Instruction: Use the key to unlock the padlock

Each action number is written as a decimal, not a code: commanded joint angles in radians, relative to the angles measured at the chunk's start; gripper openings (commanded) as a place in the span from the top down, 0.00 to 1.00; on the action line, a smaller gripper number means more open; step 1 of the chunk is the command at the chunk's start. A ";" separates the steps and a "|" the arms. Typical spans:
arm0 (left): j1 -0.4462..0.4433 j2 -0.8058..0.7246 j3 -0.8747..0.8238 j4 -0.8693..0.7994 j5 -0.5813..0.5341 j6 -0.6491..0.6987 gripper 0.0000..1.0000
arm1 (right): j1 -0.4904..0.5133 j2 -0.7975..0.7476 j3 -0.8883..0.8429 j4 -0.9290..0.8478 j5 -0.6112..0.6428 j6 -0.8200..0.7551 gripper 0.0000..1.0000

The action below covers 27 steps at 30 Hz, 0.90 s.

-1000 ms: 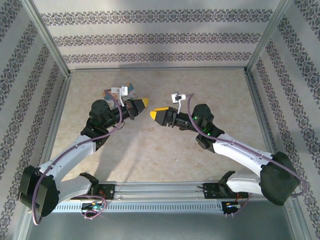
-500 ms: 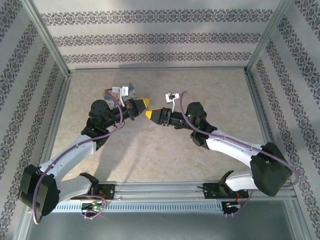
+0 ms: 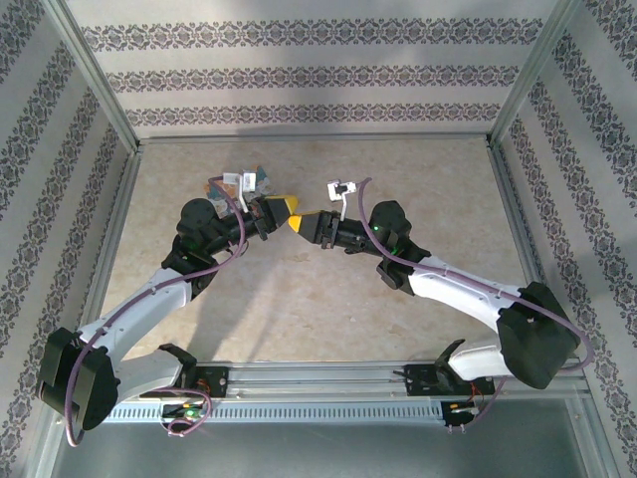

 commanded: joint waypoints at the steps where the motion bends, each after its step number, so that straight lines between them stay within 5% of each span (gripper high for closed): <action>1: 0.011 -0.007 -0.001 0.034 0.009 0.020 1.00 | 0.010 0.002 0.028 0.042 -0.015 0.002 0.79; 13: 0.010 -0.011 -0.003 0.037 0.003 0.022 1.00 | 0.003 -0.010 0.006 0.034 0.008 -0.003 0.98; 22: 0.039 -0.063 -0.009 -0.020 -0.062 0.026 0.54 | 0.000 -0.061 -0.030 -0.078 0.050 -0.067 1.00; 27: 0.097 -0.084 0.006 -0.152 -0.117 0.030 0.37 | -0.001 -0.123 -0.050 -0.258 0.102 -0.164 1.00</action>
